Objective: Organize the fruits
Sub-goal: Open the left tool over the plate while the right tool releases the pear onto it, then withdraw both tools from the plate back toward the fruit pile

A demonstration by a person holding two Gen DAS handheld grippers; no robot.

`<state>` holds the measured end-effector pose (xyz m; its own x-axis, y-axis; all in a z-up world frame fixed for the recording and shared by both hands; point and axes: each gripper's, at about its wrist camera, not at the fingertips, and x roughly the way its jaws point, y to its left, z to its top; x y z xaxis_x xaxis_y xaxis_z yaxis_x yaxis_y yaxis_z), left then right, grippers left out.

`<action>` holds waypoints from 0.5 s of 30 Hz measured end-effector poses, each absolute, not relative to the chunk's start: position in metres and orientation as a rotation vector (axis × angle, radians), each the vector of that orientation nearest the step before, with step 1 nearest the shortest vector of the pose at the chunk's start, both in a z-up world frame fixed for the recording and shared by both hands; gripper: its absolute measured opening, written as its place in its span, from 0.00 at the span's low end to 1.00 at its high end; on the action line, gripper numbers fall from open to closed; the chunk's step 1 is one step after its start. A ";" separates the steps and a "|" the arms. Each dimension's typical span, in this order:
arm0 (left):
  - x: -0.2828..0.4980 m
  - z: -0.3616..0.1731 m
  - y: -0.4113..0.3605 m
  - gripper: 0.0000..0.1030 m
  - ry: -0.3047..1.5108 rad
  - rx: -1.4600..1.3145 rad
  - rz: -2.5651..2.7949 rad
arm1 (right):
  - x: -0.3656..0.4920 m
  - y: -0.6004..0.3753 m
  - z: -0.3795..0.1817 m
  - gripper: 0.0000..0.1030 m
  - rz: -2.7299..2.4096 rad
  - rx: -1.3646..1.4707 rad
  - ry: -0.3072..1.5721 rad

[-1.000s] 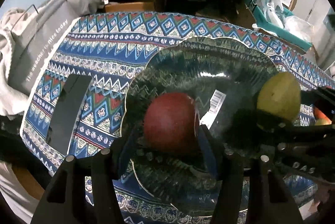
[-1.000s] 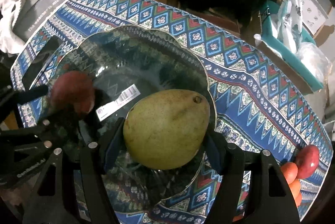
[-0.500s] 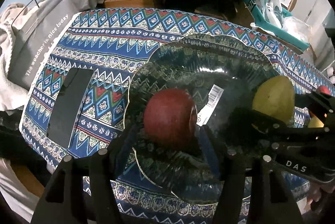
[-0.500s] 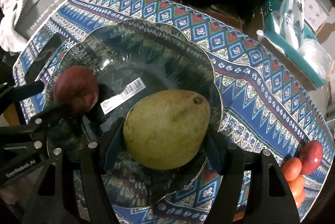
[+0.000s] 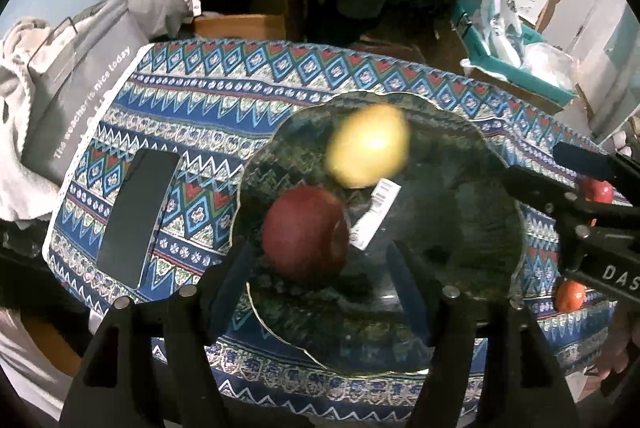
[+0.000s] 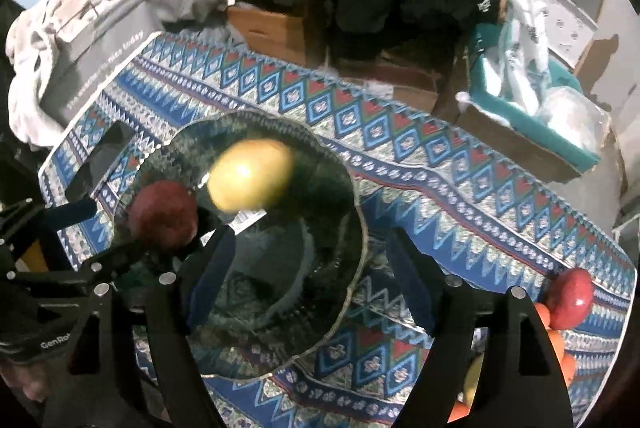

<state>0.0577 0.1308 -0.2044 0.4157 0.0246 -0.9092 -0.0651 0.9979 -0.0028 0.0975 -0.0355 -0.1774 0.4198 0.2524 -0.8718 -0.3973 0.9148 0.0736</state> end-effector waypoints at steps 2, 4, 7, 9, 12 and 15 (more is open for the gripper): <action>0.057 -0.199 0.125 0.69 1.131 -0.033 0.042 | 0.094 -0.041 -0.169 0.76 0.393 -0.149 1.044; 0.056 -0.194 0.118 0.69 1.121 -0.027 0.031 | 0.090 -0.049 -0.158 0.76 0.362 -0.154 1.015; 0.055 -0.187 0.110 0.74 1.107 -0.022 0.016 | 0.085 -0.060 -0.145 0.76 0.333 -0.152 0.985; 0.054 -0.182 0.102 0.74 1.093 -0.013 0.006 | 0.082 -0.071 -0.136 0.78 0.304 -0.149 0.963; 0.053 -0.175 0.092 0.74 1.083 -0.006 -0.015 | 0.075 -0.085 -0.124 0.80 0.265 -0.155 0.931; 0.051 -0.168 0.082 0.77 1.073 -0.002 -0.036 | 0.067 -0.099 -0.113 0.80 0.235 -0.163 0.902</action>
